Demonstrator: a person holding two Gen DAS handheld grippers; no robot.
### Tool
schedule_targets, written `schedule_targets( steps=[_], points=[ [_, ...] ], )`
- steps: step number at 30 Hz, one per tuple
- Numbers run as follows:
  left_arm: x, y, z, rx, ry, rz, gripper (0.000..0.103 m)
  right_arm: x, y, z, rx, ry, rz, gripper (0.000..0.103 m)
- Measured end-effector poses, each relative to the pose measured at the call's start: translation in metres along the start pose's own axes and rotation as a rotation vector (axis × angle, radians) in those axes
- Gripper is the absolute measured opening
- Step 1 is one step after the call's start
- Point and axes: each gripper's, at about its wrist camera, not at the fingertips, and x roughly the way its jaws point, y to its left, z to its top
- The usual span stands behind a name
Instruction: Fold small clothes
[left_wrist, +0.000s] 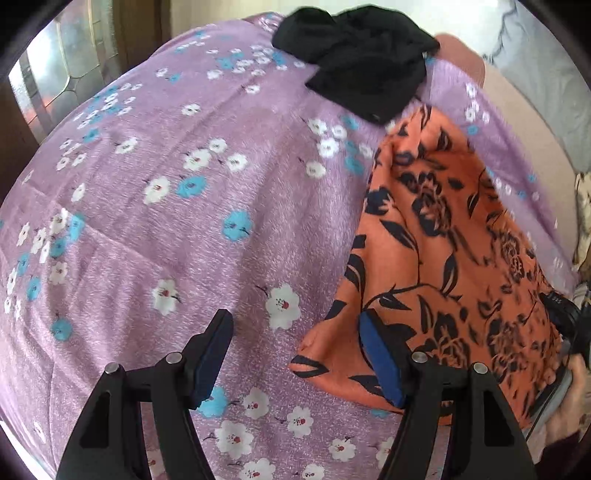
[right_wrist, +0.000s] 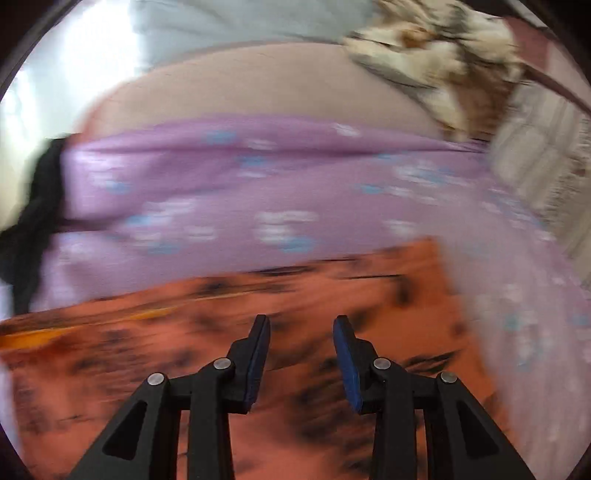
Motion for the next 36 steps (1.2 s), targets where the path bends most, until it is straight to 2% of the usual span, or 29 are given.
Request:
schedule_targets(
  steps=[2,3,5,8,9,12,14,16,18,21,23,26,28,30,32,33,34,36],
  points=[
    [-0.001,-0.003,0.001,-0.004,-0.009,0.01,0.072,-0.008,0.006,0.005,-0.025,-0.006,0.004,0.039],
    [-0.002,-0.004,0.002,-0.007,-0.009,-0.004,0.072,-0.016,0.015,0.007,-0.034,0.003,0.04,0.04],
    [-0.003,-0.004,0.002,-0.012,-0.008,-0.012,0.072,-0.036,0.039,0.007,-0.065,-0.004,0.163,0.04],
    [-0.001,-0.001,0.0,-0.029,0.007,-0.028,0.072,-0.07,0.111,-0.006,-0.253,0.004,0.346,0.04],
    [-0.003,-0.001,0.001,-0.03,0.01,-0.032,0.072,-0.083,0.146,-0.015,-0.335,0.018,0.438,0.04],
    [-0.002,0.001,0.0,-0.024,0.01,-0.027,0.072,-0.097,0.206,-0.034,-0.418,0.048,0.588,0.04],
    [0.0,0.002,0.0,-0.021,0.013,-0.023,0.072,-0.09,0.243,-0.037,-0.406,0.073,0.612,0.041],
    [0.002,0.002,0.001,-0.016,0.01,-0.018,0.072,-0.071,0.273,-0.031,-0.353,0.099,0.588,0.041],
    [0.003,0.001,0.005,-0.007,0.003,-0.009,0.072,-0.052,0.282,-0.023,-0.328,0.058,0.561,0.041],
    [0.002,-0.004,0.012,-0.003,-0.017,0.009,0.072,-0.045,0.274,-0.01,-0.25,0.051,0.585,0.04],
    [-0.007,-0.006,0.015,0.01,-0.072,0.047,0.072,-0.05,0.254,-0.004,-0.199,0.052,0.629,0.04],
    [-0.025,-0.013,0.017,0.045,-0.152,0.06,0.072,-0.07,0.207,-0.003,-0.207,-0.009,0.617,0.04],
    [-0.03,-0.019,0.014,0.07,-0.165,0.038,0.072,-0.082,0.156,-0.004,-0.176,-0.031,0.601,0.041],
    [-0.025,-0.025,0.012,0.098,-0.14,0.026,0.072,-0.091,0.115,-0.01,-0.141,-0.032,0.588,0.041],
    [-0.009,-0.036,0.007,0.151,-0.077,0.037,0.072,-0.098,0.055,-0.019,-0.094,-0.023,0.549,0.041],
    [0.007,-0.041,0.004,0.179,-0.018,0.047,0.072,-0.099,0.03,-0.025,-0.076,-0.011,0.528,0.041],
    [0.015,-0.042,0.001,0.178,0.012,0.047,0.072,-0.102,0.01,-0.032,-0.062,-0.002,0.506,0.041],
    [0.016,-0.039,0.0,0.139,0.004,0.044,0.075,-0.103,-0.027,-0.045,-0.031,0.021,0.441,0.041]
  ],
)
